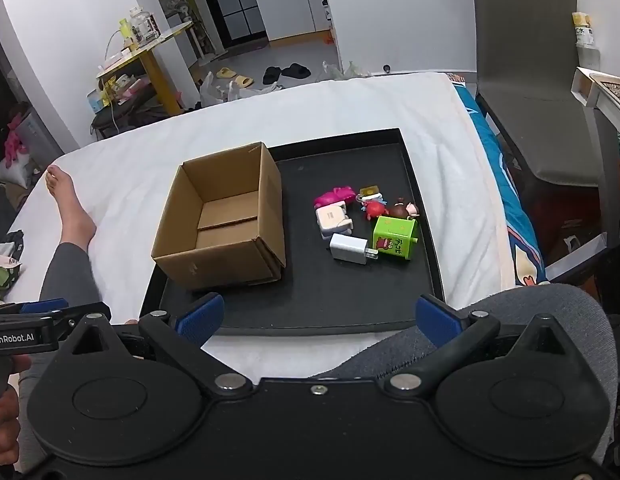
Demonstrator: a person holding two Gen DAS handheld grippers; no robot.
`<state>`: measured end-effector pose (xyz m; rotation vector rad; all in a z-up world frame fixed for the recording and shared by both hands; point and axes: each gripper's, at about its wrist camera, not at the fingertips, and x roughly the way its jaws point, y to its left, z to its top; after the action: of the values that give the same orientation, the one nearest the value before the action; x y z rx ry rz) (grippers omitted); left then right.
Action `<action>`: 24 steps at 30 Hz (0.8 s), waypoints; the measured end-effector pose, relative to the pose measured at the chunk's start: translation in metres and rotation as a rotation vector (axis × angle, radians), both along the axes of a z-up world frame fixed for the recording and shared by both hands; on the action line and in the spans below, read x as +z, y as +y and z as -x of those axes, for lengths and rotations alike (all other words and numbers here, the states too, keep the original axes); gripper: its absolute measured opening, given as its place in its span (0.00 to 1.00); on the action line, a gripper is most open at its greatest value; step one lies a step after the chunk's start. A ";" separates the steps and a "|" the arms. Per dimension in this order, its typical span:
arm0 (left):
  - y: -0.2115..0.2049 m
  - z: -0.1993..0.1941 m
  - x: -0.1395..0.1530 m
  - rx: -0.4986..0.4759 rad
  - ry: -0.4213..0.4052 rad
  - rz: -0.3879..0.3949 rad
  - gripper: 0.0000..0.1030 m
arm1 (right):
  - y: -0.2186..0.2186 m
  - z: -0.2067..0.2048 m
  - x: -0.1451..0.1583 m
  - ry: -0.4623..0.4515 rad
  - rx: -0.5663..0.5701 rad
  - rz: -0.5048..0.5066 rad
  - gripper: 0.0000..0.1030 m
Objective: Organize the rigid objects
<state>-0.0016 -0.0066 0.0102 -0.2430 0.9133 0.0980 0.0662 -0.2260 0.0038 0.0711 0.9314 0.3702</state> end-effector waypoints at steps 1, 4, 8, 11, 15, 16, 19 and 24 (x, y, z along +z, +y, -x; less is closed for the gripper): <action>0.002 0.001 0.000 -0.001 -0.001 0.002 0.92 | 0.001 0.000 0.000 0.000 -0.001 0.001 1.00; 0.001 0.001 -0.001 -0.002 -0.003 0.002 0.92 | 0.000 0.000 0.000 -0.001 -0.002 0.002 1.00; 0.000 0.001 -0.002 -0.004 -0.004 0.002 0.92 | -0.001 0.000 -0.001 -0.003 -0.004 0.002 1.00; 0.000 0.001 -0.003 -0.005 -0.005 0.004 0.92 | -0.001 0.000 -0.001 -0.003 -0.005 0.002 1.00; -0.001 0.000 -0.003 -0.006 -0.004 0.006 0.92 | -0.001 0.000 0.000 -0.004 -0.005 0.003 1.00; -0.001 0.001 -0.003 -0.006 -0.005 0.006 0.92 | -0.001 0.001 0.000 -0.004 -0.005 0.003 1.00; -0.002 0.000 -0.005 -0.007 -0.004 0.006 0.92 | -0.002 0.000 -0.002 -0.006 -0.007 0.007 1.00; -0.004 -0.001 -0.007 -0.009 -0.004 0.008 0.92 | -0.004 -0.001 -0.003 -0.006 -0.011 0.010 1.00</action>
<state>-0.0009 -0.0111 0.0035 -0.2469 0.9106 0.0856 0.0675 -0.2295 0.0006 0.0660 0.9270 0.3555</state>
